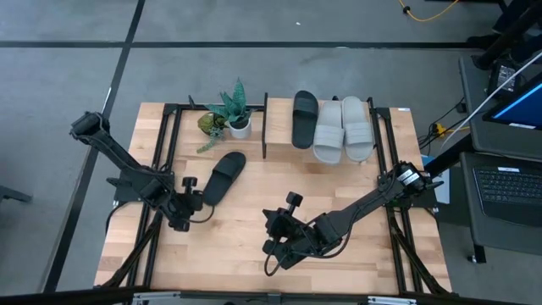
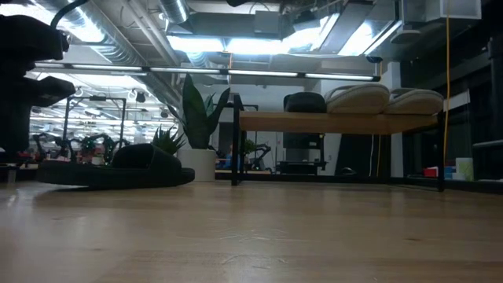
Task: Pick and place slides into the shelf
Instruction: Put the black slipper on the shelf
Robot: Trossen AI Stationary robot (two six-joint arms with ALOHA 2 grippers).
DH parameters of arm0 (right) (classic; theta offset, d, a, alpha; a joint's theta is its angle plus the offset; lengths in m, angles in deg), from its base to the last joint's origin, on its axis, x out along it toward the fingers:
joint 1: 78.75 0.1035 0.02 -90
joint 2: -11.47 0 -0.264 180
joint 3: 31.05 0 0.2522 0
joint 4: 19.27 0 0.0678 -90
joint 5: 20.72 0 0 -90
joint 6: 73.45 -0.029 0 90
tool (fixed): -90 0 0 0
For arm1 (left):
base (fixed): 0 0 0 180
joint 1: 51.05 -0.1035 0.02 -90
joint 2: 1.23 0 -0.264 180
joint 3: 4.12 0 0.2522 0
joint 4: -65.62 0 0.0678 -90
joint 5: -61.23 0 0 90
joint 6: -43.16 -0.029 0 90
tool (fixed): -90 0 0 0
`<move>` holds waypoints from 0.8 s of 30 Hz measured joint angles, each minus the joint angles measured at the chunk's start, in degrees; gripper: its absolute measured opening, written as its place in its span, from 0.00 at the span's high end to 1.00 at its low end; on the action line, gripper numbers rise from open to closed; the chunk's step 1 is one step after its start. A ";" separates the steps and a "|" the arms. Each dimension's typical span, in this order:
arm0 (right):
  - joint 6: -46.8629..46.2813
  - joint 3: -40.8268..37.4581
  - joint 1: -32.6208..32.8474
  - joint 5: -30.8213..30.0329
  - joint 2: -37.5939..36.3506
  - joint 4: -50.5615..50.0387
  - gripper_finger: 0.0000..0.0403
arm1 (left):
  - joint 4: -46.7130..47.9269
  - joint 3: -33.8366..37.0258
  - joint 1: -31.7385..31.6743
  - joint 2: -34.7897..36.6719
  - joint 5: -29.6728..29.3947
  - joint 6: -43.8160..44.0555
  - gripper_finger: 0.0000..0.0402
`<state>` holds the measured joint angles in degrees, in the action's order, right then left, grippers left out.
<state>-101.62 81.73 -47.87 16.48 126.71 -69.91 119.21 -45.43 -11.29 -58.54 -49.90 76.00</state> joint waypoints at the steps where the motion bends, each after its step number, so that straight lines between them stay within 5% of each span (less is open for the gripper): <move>1: 0.00 0.00 0.00 0.03 0.00 0.01 0.97 | -0.01 0.00 0.00 -0.04 0.58 -0.01 1.00; 24: 0.21 0.00 0.00 0.58 0.00 0.21 0.97 | 0.07 -5.40 0.00 0.38 0.03 -3.39 1.00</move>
<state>-101.41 81.73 -47.87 17.05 126.71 -69.70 119.28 -50.82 -11.29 -58.16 -49.87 72.61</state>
